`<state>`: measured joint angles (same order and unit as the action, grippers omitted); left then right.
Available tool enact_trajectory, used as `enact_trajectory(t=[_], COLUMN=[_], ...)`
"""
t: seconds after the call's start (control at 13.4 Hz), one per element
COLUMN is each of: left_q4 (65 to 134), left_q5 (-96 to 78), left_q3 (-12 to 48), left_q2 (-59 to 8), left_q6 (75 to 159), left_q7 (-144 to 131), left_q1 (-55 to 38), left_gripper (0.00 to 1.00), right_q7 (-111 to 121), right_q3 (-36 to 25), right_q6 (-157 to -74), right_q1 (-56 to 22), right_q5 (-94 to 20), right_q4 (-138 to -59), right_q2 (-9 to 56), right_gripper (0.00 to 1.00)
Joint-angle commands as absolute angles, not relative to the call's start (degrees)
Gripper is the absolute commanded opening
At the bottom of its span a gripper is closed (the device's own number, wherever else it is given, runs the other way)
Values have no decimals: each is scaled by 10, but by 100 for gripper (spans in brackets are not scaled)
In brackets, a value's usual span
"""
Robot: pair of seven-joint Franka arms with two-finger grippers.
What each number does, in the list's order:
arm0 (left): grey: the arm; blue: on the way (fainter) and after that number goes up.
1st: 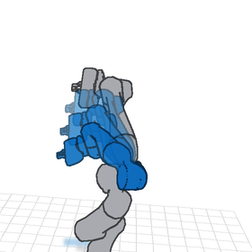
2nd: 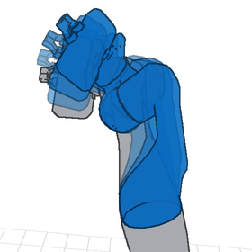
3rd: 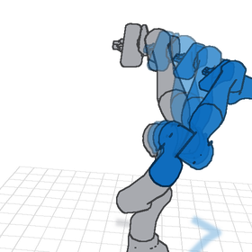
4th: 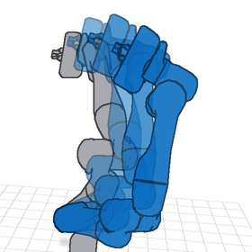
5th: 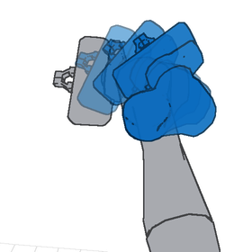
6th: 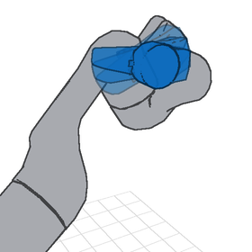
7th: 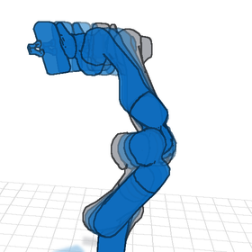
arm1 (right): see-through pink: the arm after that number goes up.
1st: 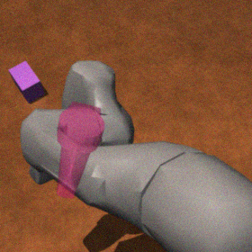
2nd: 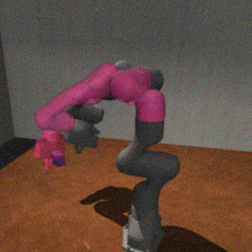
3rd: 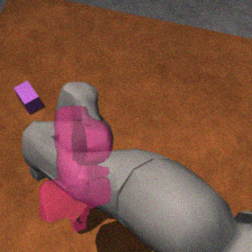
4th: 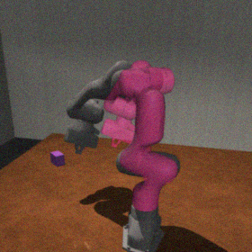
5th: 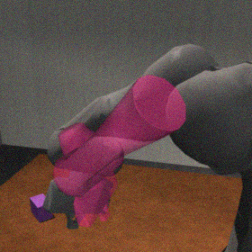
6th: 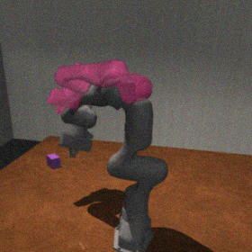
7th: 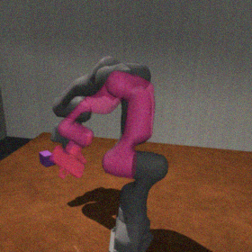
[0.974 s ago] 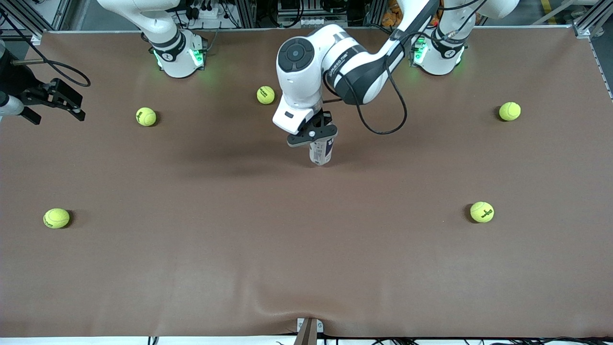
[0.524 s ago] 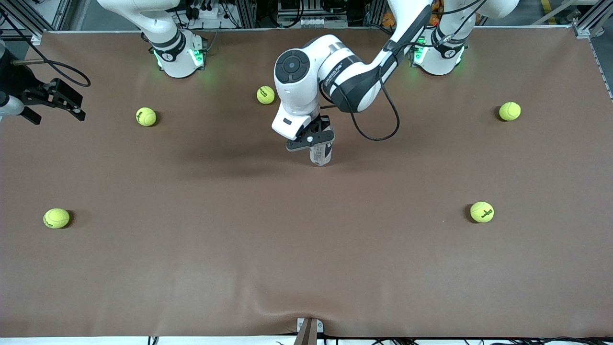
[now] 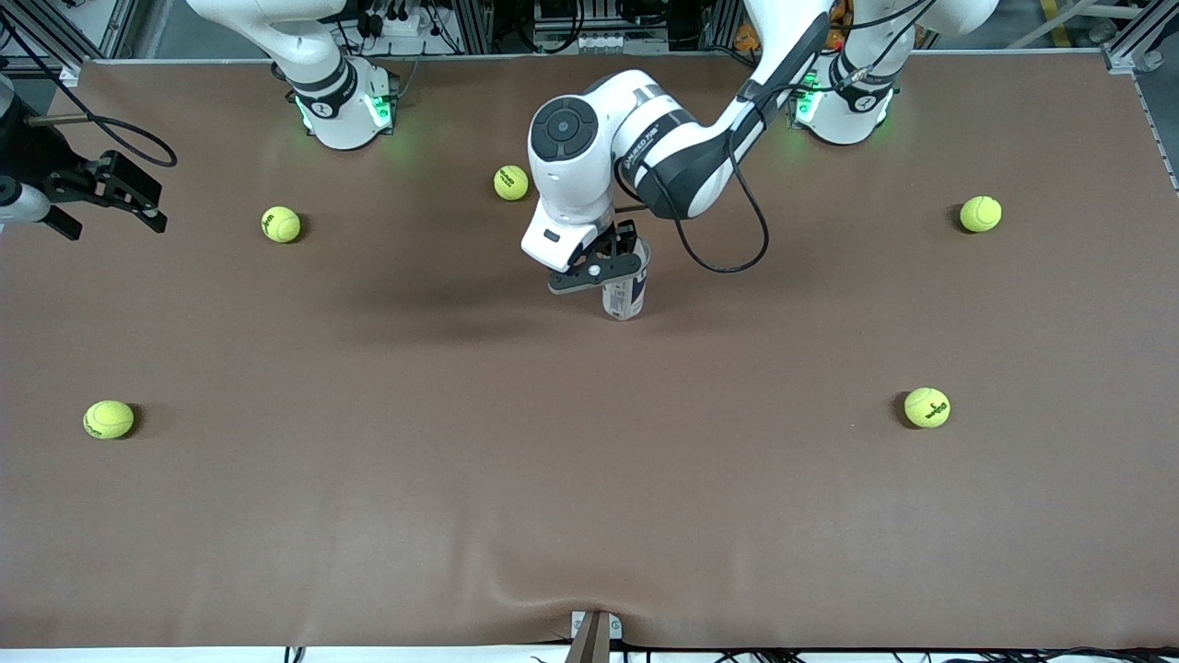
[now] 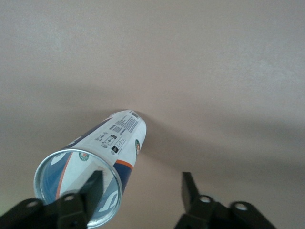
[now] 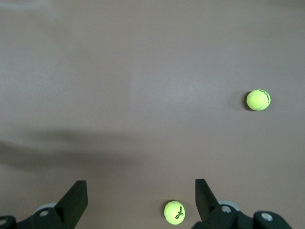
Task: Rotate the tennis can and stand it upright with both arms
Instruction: 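Lower the upright can onto the table with the left gripper, then open the left gripper and pull it away from the can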
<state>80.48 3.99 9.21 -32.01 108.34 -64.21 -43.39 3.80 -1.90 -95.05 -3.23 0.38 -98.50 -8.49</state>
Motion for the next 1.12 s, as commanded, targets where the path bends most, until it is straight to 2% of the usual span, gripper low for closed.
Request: enact_trajectory(t=[0.0, 0.07, 0.52, 1.05], left_q4=[794, 794, 793, 793], left_q5=[48, 48, 52, 50], left_q3=[92, 92, 91, 93], left_q2=[-309, -300, -258, -226], left_q6=[1081, 1079, 1072, 1072], left_q7=[-656, -656, -652, -592], left_q1=[-433, -432, -397, -302], left_gripper=[97, 100, 100, 100], right_q7=[29, 29, 29, 29], right_q3=[-22, -22, -24, -25], right_q6=[-954, -954, -950, -950], right_q1=[-43, -47, -44, -40], right_q5=[-4, -3, -3, -3], right_q4=[-978, -978, -978, -978], right_q2=[-85, -85, -88, -89], right_gripper=[100, 100, 100, 100])
